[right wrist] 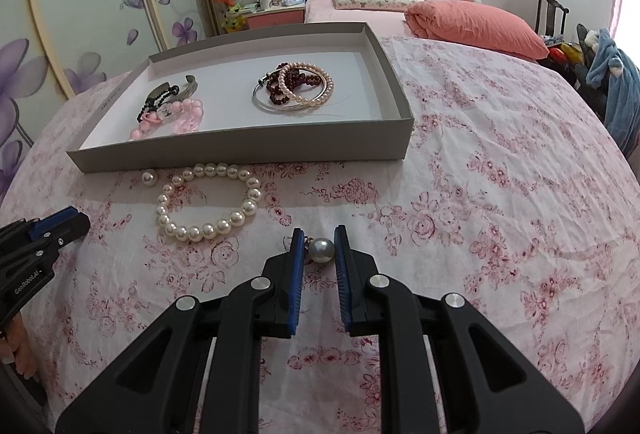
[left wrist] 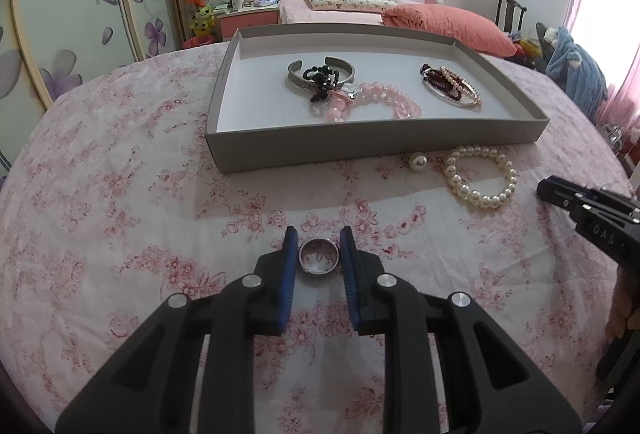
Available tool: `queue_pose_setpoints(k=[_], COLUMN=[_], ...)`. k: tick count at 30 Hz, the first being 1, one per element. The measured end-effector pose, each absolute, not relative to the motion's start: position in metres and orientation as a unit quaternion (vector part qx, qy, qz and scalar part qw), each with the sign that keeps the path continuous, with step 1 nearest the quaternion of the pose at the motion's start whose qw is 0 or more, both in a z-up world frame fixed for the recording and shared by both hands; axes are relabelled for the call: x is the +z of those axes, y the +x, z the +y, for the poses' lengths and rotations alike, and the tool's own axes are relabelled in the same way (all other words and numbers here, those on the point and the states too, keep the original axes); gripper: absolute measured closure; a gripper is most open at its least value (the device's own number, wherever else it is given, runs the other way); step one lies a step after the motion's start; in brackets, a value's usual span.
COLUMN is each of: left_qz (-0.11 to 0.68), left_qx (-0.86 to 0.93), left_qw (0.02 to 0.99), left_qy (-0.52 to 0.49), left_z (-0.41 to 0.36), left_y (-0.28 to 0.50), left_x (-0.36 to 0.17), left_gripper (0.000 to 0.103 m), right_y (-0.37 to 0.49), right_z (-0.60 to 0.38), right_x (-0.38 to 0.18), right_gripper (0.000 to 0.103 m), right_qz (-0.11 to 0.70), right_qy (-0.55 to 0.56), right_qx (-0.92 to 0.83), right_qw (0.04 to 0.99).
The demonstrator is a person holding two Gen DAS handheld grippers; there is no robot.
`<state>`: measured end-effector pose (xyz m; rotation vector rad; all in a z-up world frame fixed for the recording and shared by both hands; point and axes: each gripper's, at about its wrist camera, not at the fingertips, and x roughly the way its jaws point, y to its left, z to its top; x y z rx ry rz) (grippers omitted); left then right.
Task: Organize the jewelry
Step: 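Carry the pearl earring and silver ring into the tray and open both grippers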
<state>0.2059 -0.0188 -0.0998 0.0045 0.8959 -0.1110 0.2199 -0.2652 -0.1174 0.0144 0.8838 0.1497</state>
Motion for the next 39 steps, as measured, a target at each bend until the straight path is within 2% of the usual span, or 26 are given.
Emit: queue_pose_setpoints(k=[3, 7, 14, 20, 39], left_qz=[0.423, 0.370, 0.288, 0.251, 0.246], left_qx=[-0.059, -0.060, -0.046, -0.032, -0.031], left_qw=[0.904, 0.927, 0.957, 0.967, 0.969], left_qy=[-0.016, -0.014, 0.006, 0.019, 0.018], left_z=[-0.015, -0.016, -0.029, -0.033, -0.033], left_y=[0.201, 0.185, 0.164, 0.157, 0.169], left_x=[-0.094, -0.068, -0.032, -0.017, -0.012], left_gripper=[0.081, 0.081, 0.081, 0.081, 0.081], right_y=[0.213, 0.199, 0.170, 0.163, 0.172], right_z=[-0.265, -0.258, -0.237, -0.235, -0.236], right_x=[-0.110, -0.082, -0.039, -0.023, -0.018], right_gripper=[0.087, 0.087, 0.087, 0.087, 0.087], right_qz=[0.413, 0.363, 0.263, 0.212, 0.190], right_qy=[0.031, 0.043, 0.011, -0.002, -0.005], right_qx=[0.090, 0.108, 0.117, 0.104, 0.099], right_qw=[0.906, 0.924, 0.958, 0.972, 0.977])
